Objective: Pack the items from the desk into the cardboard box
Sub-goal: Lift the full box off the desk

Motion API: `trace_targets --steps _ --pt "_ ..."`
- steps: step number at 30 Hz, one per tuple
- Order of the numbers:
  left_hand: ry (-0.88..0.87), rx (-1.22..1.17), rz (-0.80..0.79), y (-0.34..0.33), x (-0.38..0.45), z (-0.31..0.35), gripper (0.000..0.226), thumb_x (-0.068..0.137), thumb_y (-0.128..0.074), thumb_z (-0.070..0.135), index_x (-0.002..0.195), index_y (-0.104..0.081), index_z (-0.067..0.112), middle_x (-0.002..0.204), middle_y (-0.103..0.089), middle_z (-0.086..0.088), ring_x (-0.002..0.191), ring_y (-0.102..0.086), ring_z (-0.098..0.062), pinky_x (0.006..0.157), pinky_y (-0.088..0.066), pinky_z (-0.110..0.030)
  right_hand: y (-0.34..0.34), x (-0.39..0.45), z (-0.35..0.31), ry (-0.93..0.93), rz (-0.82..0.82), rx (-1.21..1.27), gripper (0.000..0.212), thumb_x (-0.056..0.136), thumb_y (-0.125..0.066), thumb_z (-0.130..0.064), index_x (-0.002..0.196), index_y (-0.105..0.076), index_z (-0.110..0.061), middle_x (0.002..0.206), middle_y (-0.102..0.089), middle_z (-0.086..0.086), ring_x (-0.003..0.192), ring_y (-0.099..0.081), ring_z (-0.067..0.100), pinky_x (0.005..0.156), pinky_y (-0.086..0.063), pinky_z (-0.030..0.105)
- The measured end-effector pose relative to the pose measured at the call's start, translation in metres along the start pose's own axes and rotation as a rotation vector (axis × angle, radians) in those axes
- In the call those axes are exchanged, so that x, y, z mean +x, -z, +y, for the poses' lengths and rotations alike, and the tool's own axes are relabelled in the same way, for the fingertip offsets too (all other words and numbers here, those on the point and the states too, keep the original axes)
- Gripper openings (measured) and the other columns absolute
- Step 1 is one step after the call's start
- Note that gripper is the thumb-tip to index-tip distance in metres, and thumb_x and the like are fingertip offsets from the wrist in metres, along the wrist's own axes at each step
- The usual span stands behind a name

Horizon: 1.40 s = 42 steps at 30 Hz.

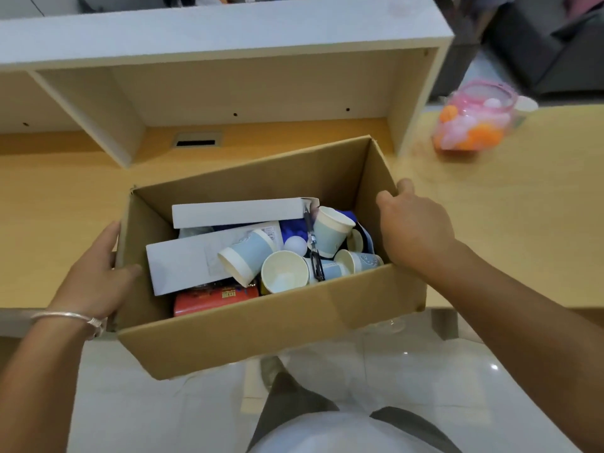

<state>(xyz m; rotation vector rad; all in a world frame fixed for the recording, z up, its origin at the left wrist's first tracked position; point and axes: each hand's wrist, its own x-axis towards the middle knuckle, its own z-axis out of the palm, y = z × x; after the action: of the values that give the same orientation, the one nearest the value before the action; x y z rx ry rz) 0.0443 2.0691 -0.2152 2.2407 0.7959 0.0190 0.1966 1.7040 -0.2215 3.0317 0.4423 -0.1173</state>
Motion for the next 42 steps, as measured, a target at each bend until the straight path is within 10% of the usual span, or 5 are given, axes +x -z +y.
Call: trace_targets --steps 20,33,42 --pt "-0.029 -0.123 0.055 -0.237 -0.282 0.142 0.074 0.083 -0.055 -0.001 0.099 -0.044 0.069 0.089 -0.069 0.009 0.077 -0.069 -0.019 0.059 -0.058 -0.044 -0.055 -0.196 0.339 0.026 0.123 0.223 0.051 0.073 -0.053 0.008 0.118 -0.041 -0.013 0.110 -0.042 0.017 0.053 -0.045 0.031 0.053 -0.044 0.040" --pt "-0.126 -0.131 0.067 -0.300 -0.356 0.098 0.079 0.083 -0.051 -0.005 0.135 -0.033 0.053 0.109 -0.054 0.040 0.094 -0.055 0.015 0.069 -0.046 -0.024 -0.110 -0.313 0.380 -0.090 0.074 0.364 0.065 0.070 -0.054 0.011 0.122 -0.037 -0.024 0.126 -0.039 0.011 0.048 -0.040 0.024 0.047 -0.046 0.038" --pt "-0.075 -0.014 -0.040 -0.319 -0.359 0.036 0.078 0.090 -0.051 0.002 0.141 -0.021 0.053 0.113 -0.058 0.009 0.089 -0.056 -0.012 0.070 -0.047 -0.033 -0.174 -0.354 0.352 -0.198 -0.087 0.402 0.078 0.072 -0.060 0.013 0.131 -0.033 -0.029 0.137 -0.037 0.008 0.055 -0.044 0.013 0.046 -0.037 0.022"
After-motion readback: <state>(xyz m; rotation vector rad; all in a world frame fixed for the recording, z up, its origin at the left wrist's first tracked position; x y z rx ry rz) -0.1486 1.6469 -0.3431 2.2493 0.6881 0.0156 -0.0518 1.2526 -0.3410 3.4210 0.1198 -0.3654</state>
